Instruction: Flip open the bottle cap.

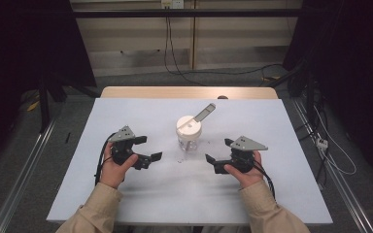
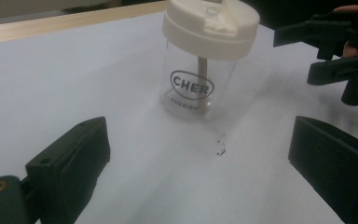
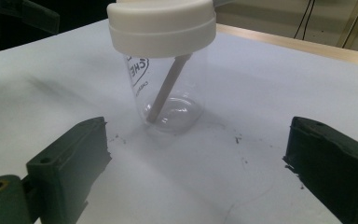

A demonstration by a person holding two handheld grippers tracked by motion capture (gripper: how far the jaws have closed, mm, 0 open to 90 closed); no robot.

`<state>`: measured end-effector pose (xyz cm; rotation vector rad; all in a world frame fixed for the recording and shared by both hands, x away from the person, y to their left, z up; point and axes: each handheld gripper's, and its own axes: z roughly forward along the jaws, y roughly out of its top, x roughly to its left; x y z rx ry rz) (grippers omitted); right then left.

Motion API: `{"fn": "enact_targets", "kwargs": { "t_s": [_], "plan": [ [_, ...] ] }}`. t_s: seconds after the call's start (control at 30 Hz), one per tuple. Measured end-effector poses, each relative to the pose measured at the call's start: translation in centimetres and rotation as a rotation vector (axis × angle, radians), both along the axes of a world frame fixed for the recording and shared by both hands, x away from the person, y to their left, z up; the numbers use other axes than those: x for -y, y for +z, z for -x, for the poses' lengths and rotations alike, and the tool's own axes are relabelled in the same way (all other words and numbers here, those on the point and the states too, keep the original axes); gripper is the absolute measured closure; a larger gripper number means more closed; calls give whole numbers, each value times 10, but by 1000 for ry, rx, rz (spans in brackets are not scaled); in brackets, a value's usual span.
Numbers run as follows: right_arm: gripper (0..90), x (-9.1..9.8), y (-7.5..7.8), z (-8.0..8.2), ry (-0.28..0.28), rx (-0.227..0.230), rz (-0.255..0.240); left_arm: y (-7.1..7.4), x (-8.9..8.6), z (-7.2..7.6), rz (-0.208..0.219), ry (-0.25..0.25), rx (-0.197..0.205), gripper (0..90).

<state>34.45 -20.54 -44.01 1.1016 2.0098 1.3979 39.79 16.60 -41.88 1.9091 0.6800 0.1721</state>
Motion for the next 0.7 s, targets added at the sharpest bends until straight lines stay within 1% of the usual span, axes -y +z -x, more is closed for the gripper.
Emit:
{"fn": "enact_targets", "kwargs": {
  "t_s": [0.03, 0.17, 0.23, 0.3, 0.43, 0.5, 0.53, 0.6, 0.7],
  "plan": [
    [56, 2, 0, 1, 0, -1, -6, -2, -3, 1, 4, -3, -2, 51],
    [56, 8, -1, 7, -1, -2, -1, -9, -13, 5, -19, 2, -12, 51],
    [57, 11, -3, 11, 3, -2, -3, -11, -16, 7, -12, 5, -21, 51],
    [57, 13, -4, 15, 9, -1, 0, -13, -19, 9, -23, 7, -17, 51],
    [57, 19, -5, 22, 10, 5, -1, -16, -24, 11, 0, 12, -37, 51],
    [57, 24, -5, 26, 7, 6, -3, -17, -27, 12, -11, 11, -36, 51],
    [57, 26, -5, 27, 5, 6, -4, -18, -28, 13, -9, 11, -42, 51],
    [59, 31, -5, 32, 6, 7, -4, -19, -31, 14, -7, 12, -39, 51],
    [59, 39, -7, 38, 0, 5, -6, -19, -35, 16, -19, 16, -28, 51]
  ]
}}
